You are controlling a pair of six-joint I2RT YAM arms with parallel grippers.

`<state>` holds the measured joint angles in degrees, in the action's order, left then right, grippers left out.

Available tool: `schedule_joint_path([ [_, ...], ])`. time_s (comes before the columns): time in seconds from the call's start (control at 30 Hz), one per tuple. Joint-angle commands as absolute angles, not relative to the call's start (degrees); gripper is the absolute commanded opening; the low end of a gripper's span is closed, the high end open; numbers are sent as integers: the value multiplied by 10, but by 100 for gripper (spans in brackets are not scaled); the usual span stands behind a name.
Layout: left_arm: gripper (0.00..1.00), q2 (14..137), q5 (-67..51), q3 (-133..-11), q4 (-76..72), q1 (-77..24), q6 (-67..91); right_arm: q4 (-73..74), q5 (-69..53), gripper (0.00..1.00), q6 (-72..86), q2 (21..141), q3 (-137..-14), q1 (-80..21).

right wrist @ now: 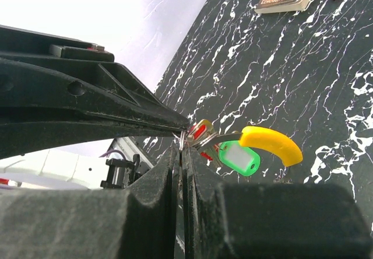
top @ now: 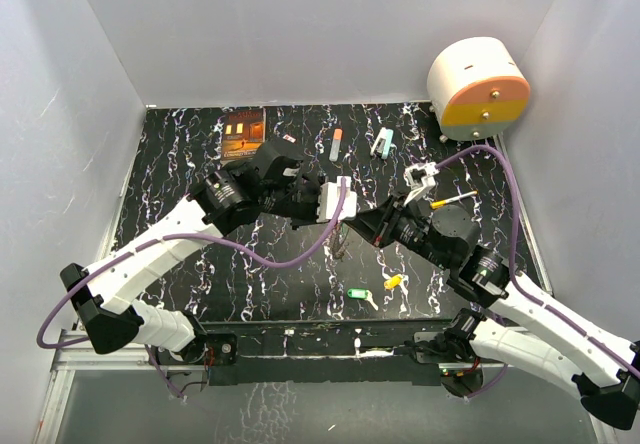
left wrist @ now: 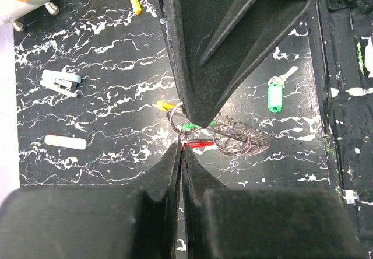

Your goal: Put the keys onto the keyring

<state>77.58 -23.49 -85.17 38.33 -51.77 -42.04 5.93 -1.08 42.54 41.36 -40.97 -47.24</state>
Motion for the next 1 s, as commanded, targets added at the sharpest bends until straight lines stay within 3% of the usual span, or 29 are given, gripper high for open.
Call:
schedule_joint_path([
  [0.0, 0, 764, -230, -844, 387, -520, -445, 44, -33, 8, 421, 417, -459, -470],
  [0.6, 0, 681, -284, -796, 316, -519, -513, 45, -31, 9, 423, 432, -443, -470],
  [0.77, 0, 661, -224, -764, 307, -520, -567, 70, -6, 32, 417, 416, -448, -470],
  [0.9, 0, 643, -143, -723, 296, -519, -632, 111, 26, 37, 403, 402, -461, -470],
  [0.97, 0, 643, -106, -713, 298, -519, -648, 126, 41, 50, 398, 396, -464, -470],
])
